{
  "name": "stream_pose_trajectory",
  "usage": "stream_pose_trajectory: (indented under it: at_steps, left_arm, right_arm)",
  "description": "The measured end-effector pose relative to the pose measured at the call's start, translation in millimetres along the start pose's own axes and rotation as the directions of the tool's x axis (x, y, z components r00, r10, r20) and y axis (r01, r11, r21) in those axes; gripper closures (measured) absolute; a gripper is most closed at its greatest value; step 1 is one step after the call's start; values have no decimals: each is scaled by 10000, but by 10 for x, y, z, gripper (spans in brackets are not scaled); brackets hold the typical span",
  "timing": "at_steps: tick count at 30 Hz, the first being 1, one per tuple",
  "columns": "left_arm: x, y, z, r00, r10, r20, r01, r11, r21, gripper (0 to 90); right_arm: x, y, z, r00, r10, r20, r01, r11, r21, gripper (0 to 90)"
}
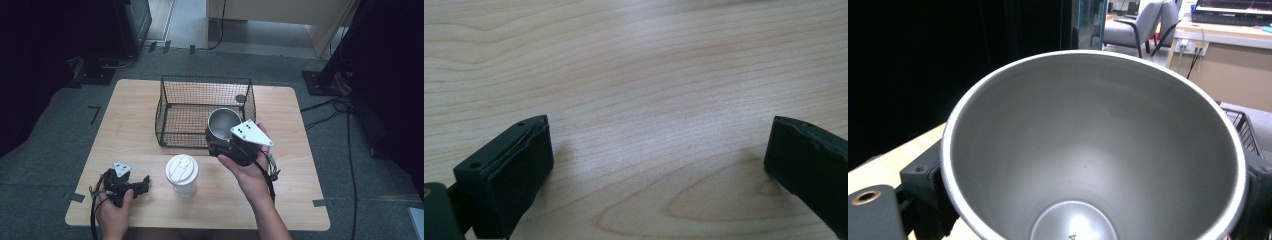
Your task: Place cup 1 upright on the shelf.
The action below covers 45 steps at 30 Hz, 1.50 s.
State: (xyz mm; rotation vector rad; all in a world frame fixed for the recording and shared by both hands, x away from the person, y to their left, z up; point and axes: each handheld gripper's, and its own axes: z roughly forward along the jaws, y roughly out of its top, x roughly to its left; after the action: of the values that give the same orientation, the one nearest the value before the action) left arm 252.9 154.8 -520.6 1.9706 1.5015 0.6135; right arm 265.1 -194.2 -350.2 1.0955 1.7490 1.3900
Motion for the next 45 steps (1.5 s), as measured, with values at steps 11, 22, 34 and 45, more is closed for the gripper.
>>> stream_pose_trajectory:
  at_steps: [11, 22, 34, 45]
  left_arm:
    - [0, 0, 0, 10000, 3, -1, -3, 10000, 3, 1]
    - [0, 0, 0, 10000, 2, -2, -2, 10000, 4, 1]
    - [0, 0, -1, 10000, 2, 0, -2, 10000, 6, 1]
    - [0, 0, 1, 10000, -6, -2, 6, 10000, -11, 1]
  right_arm:
    - [-5, 134, 119, 9996, -178, 209, 191, 9979, -625, 73]
    - [-50, 181, 260, 9983, -201, 544, 250, 9956, -903, 74]
    - [-159, 223, 433, 9971, -100, 755, 194, 9920, -1251, 74]
    - [-233, 226, 621, 9946, -198, 1021, 318, 9926, -1171, 73]
